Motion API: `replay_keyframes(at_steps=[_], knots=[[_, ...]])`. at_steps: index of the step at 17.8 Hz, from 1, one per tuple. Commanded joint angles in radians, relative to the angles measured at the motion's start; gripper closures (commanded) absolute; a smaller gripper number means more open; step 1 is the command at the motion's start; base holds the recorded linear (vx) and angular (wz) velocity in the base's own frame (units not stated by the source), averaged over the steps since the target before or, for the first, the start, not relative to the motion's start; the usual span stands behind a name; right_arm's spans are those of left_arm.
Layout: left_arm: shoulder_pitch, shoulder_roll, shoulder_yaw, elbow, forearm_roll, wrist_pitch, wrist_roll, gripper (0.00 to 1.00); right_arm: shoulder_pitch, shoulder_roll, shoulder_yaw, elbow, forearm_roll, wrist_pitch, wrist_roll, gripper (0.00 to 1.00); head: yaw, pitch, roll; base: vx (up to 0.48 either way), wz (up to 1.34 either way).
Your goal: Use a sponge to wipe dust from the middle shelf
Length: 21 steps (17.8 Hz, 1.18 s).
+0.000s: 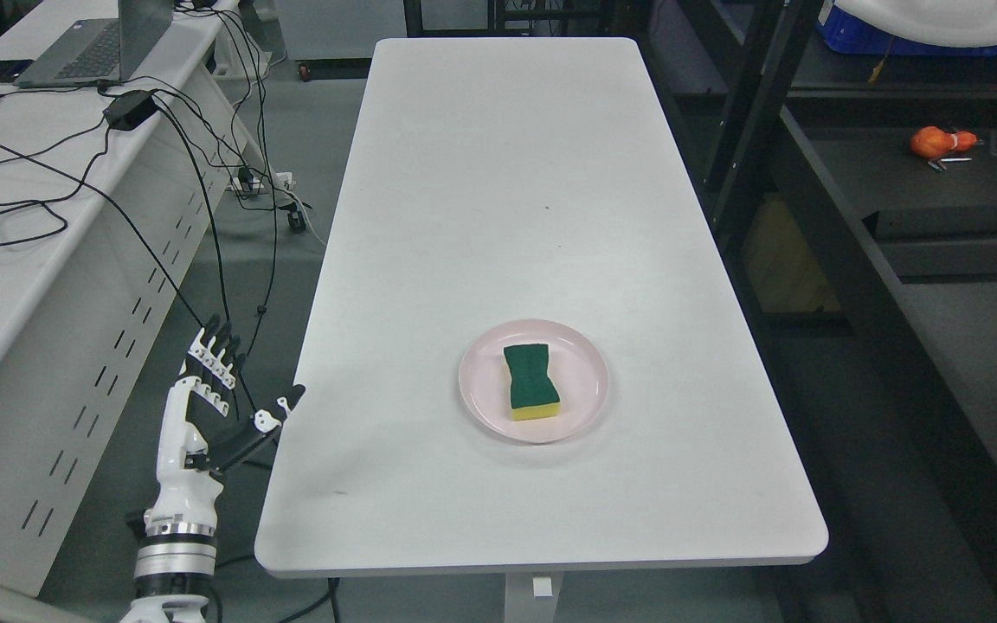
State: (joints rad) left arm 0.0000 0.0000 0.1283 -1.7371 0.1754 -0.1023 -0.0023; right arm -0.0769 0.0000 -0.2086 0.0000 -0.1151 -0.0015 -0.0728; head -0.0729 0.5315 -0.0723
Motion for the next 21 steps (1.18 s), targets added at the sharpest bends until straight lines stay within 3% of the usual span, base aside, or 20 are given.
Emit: replay_keyframes(at_steps=[1,9,17,19,21], knots=[[0.026,0.017,0.002,-0.004,0.001,-0.002,-0.002,0.01,0.000,-0.017,0.000,-0.017,0.000,0.072,0.001,0.00,0.0000,0.000,0.000,0.000,0.00],[-0.021,0.017,0.007,0.036,-0.001,-0.002,-0.007,0.01,0.000,-0.017,0.000,-0.017,0.000,0.072,-0.001,0.00,0.0000,0.000,0.000,0.000,0.00],[-0.213,0.156,0.047,0.155,-0.004,-0.019,-0.008,0.01,0.000,-0.017,0.000,-0.017,0.000,0.072,0.001,0.00,0.0000,0.000,0.000,0.000,0.00],[-0.274,0.219,0.037,0.172,-0.029,-0.088,-0.008,0.01,0.000,-0.017,0.000,-0.017,0.000,0.072,0.001,0.00,0.0000,0.000,0.000,0.000,0.00],[-0.339,0.288,0.018,0.201,-0.163,-0.225,-0.051,0.01,0.000,-0.017,0.000,-0.017,0.000,0.072,0.001,0.00,0.0000,0.000,0.000,0.000,0.00]])
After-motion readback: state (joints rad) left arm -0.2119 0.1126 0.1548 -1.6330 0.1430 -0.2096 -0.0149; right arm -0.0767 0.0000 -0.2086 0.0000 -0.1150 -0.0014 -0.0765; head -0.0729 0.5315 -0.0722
